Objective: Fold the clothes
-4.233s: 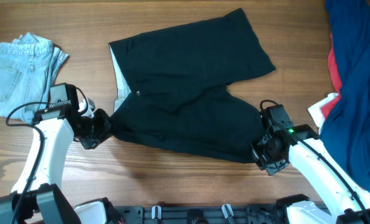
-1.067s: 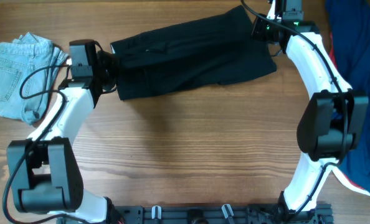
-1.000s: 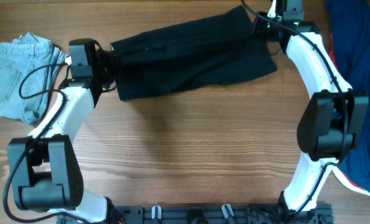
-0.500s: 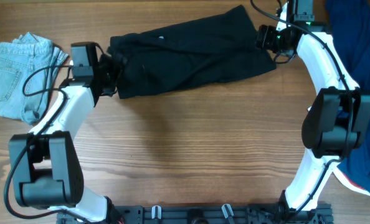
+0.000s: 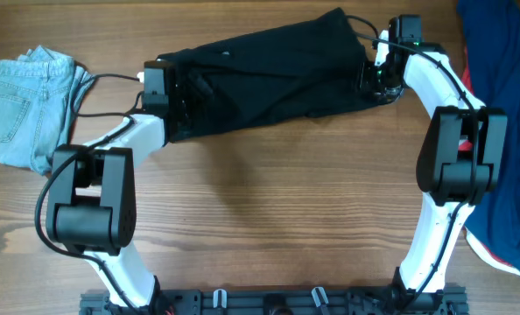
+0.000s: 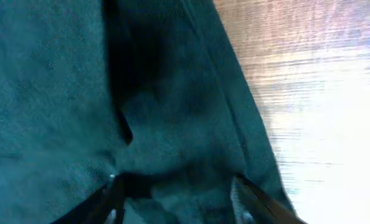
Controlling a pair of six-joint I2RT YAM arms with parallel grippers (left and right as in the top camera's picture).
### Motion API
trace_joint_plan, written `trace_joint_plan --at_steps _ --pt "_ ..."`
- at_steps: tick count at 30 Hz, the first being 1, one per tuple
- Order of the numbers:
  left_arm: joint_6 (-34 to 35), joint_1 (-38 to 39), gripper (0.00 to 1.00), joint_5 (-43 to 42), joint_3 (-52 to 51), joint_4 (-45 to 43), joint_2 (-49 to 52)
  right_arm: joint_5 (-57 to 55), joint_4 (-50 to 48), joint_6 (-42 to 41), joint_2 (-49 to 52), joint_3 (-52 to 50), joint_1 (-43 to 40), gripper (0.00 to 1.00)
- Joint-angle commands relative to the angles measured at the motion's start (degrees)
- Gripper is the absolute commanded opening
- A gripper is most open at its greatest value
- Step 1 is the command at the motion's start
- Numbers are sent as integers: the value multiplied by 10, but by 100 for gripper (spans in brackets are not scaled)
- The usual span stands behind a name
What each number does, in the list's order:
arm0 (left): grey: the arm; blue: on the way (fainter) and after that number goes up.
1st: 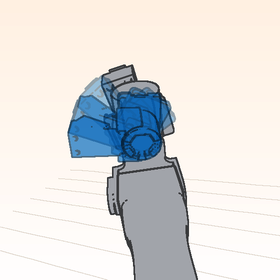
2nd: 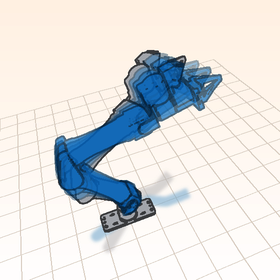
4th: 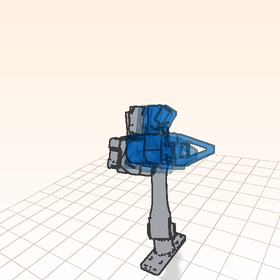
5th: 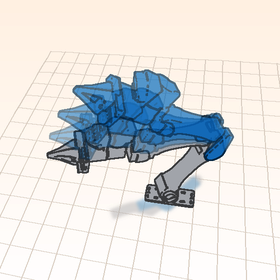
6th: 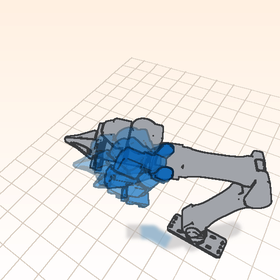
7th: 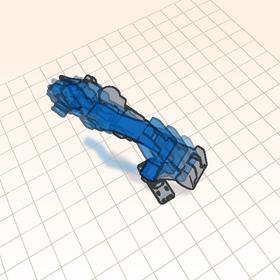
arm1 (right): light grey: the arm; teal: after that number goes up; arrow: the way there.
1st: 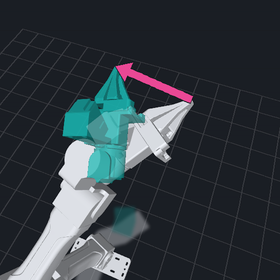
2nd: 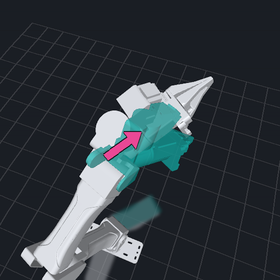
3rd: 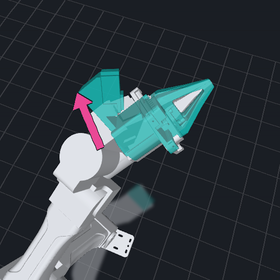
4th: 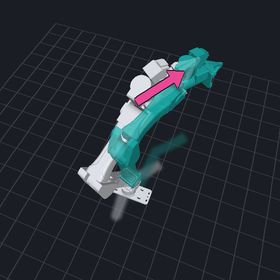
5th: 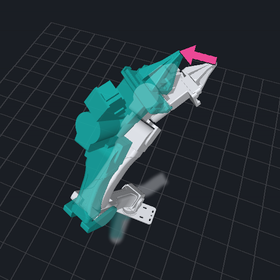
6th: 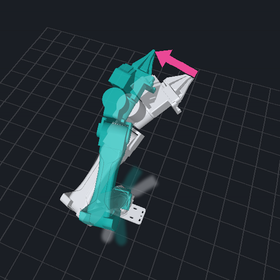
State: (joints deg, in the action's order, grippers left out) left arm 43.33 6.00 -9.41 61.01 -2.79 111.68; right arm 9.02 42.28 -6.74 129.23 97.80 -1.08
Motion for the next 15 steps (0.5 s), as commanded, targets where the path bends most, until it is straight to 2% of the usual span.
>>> trace_joint_plan --at_steps 1,3,4,8,10,13,14,15 --pt "-12 2 100 9 -11 113 27 19 63 5 28 -9 8 41" --pt "-12 -2 100 10 -11 221 27 -20 119 -27 28 -9 8 30" --pt "-12 -5 100 10 -11 257 26 -39 143 -43 28 -9 8 28" --pt "-42 -22 100 10 -11 376 23 -54 215 -62 22 -9 8 26" --pt "-59 -35 100 41 -11 438 10 -54 246 -70 7 -9 8 27" --pt "-70 -54 100 76 -11 453 -20 -54 265 -66 -30 -9 8 27" --pt "-71 -60 100 76 -11 438 -35 -52 263 -60 -48 -9 8 29" --pt "-71 -61 100 76 -11 417 -53 -45 257 -43 -63 -9 8 38"
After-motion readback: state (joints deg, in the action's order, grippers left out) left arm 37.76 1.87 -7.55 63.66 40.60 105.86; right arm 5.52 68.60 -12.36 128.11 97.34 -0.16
